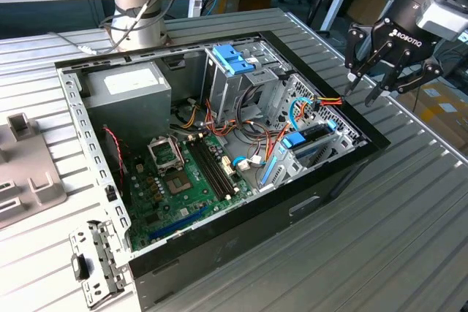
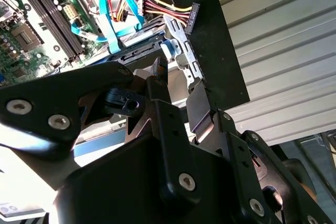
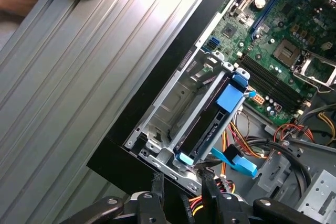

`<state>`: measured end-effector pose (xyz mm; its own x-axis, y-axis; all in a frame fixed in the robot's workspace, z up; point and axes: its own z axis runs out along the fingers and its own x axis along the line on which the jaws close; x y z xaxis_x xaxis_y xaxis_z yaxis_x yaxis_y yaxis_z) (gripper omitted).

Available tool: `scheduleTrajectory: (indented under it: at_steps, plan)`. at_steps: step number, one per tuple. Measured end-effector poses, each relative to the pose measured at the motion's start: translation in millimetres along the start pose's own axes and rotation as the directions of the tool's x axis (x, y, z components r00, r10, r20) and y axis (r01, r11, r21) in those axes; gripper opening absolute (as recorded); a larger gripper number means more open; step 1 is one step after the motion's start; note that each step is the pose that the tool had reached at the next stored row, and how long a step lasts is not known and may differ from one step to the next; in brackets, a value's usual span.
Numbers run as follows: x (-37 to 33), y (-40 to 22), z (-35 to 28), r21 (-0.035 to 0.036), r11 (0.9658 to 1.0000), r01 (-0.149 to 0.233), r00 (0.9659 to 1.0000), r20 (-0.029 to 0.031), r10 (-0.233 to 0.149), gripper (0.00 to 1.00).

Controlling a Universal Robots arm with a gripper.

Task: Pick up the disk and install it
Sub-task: 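Insert the first disk wire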

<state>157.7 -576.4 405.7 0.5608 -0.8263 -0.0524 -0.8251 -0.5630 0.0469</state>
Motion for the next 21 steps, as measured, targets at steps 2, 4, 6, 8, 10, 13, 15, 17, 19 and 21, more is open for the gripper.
scheduleTrajectory:
  at_steps: [2, 4, 6, 8, 10, 13, 15, 17, 19, 21]
  plan:
    - [3.4, -5.6, 5.1, -0.0001, 1.0, 0.001, 1.0, -0.0001, -0.001, 0.42]
    - [5.7, -10.1, 7.8, -0.0001, 1.0, 0.002, 1.0, -0.0001, -0.002, 0.42]
    - [6.1, -10.8, 8.3, -0.0002, 1.0, 0.002, 1.0, -0.0001, -0.002, 0.42]
    - [6.8, -12.7, 8.9, -0.0002, 1.0, 0.003, 1.0, -0.0002, -0.003, 0.42]
    - [7.0, -14.6, 9.7, -0.0002, 1.0, 0.004, 1.0, 0.0, -0.004, 0.42]
    - [6.4, -15.9, 10.7, -0.0005, 0.9999, 0.011, 0.9999, -0.0004, -0.011, 0.42]
    - [6.1, -16.4, 11.3, -0.0016, 0.9995, 0.031, 0.9995, -0.0014, -0.031, 0.42]
    - [5.9, -16.7, 12.0, -0.0031, 0.9983, 0.058, 0.9983, -0.0026, -0.058, 0.42]
    - [5.2, -17.4, 12.7, -0.004, 0.9974, 0.072, 0.9974, -0.0033, -0.072, 0.42]
    - [3.6, -18.9, 13.9, -0.0042, 0.9971, 0.077, 0.9971, -0.0035, -0.077, 0.42]
